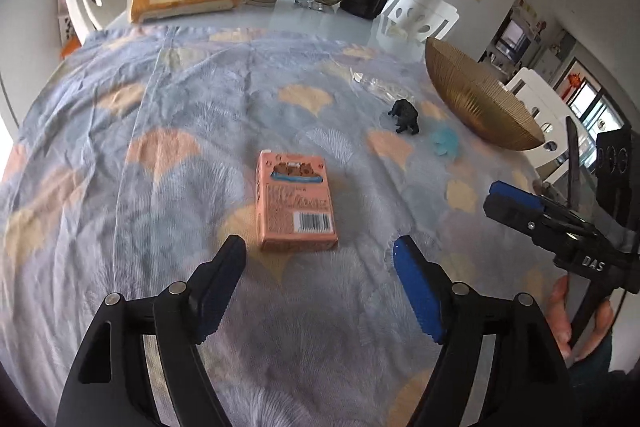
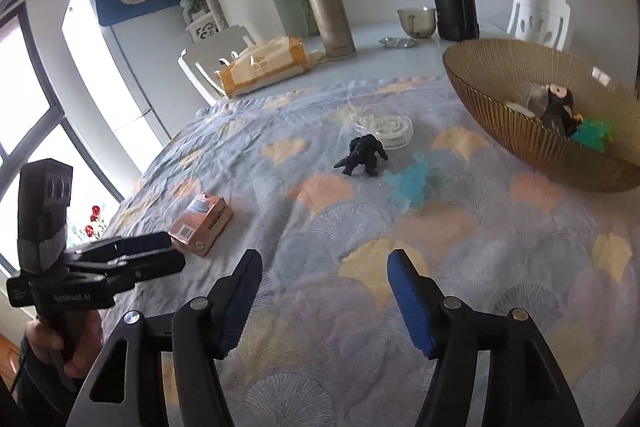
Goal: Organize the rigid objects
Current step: 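Lift the pink box with the left gripper while the right grasps the light-blue figure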
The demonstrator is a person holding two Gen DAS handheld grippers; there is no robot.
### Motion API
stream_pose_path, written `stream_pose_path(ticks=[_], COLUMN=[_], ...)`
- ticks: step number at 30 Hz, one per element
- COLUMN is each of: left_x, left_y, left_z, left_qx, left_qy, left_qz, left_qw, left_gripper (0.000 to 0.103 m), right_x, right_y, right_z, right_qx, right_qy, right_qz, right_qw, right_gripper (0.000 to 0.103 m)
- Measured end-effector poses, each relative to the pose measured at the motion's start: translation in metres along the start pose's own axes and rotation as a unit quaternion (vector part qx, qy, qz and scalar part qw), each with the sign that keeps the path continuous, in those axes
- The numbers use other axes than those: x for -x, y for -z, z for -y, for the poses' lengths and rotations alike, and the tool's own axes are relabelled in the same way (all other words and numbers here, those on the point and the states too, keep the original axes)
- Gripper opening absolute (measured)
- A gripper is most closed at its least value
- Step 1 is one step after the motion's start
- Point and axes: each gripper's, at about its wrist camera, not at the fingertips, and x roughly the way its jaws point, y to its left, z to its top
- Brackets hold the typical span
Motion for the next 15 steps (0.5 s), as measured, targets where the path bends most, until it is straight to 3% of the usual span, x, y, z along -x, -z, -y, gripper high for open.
stream_pose_path(ticks=[3, 5, 6, 8, 13, 15], left_x=[-0.016, -0.022, -0.025, -0.029, -0.017, -0.013], left_y=[-0.012, -0.018, -0.019, -0.018, -0.015, -0.015], left_z=[0.010, 0.015, 0.019, 0.023, 0.028, 0.023], left_qx=[-0.003, -0.008, -0.014, -0.034, -0.049, -0.037], left_qy=[-0.052, -0.059, -0.068, -0.086, -0.094, -0.092], left_qz=[-0.015, -0.009, -0.004, -0.002, 0.041, 0.049], left_qw=[0.9985, 0.9982, 0.9976, 0.9957, 0.9935, 0.9939], left_gripper=[0.074, 0.070, 0.055, 0.038, 0.038, 0.038], right_x=[-0.001, -0.001, 0.000, 0.000, -0.004, -0.022], right_y=[0.000, -0.001, -0.001, -0.003, -0.018, -0.031], right_z=[0.003, 0.005, 0.007, 0.013, 0.036, 0.044], right_qx=[-0.008, -0.012, -0.016, -0.033, -0.065, -0.078], right_qy=[-0.001, 0.005, 0.002, 0.005, 0.044, 0.049], right_qz=[-0.003, -0.002, -0.002, -0.007, -0.032, -0.068], right_qw=[1.000, 1.000, 1.000, 0.999, 0.996, 0.993], right_gripper=[0.064, 0.064, 0.064, 0.064, 0.064, 0.064])
